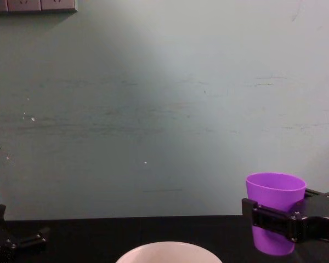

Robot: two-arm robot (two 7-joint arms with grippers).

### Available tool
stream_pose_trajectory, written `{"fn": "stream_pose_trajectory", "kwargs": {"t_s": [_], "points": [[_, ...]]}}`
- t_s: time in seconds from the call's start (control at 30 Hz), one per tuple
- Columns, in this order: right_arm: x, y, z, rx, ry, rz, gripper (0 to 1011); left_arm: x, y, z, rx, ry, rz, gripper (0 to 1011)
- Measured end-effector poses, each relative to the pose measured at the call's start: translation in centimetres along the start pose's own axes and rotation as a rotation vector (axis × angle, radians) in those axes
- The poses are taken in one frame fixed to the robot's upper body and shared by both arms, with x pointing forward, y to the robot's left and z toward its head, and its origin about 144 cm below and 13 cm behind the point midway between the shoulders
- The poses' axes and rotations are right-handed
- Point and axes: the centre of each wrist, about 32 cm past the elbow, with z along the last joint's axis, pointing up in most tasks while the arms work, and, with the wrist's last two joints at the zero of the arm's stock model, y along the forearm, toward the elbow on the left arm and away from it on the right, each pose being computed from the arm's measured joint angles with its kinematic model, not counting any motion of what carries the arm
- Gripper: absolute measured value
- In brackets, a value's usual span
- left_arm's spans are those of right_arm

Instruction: Pick up the cup and pour the mung beans from the cup into the bowl.

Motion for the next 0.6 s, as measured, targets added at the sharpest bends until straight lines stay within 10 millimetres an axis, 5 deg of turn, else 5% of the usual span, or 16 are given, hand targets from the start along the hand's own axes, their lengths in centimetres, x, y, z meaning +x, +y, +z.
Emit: {"fn": "stream_pose_trajectory", "kwargs": {"t_s": [0.6], "points": [[0.0, 0.0, -0.01, 0.0, 0.0, 0.0, 726, 0.0, 0.0, 0.0, 0.0, 0.0, 0.0, 1000]]}}
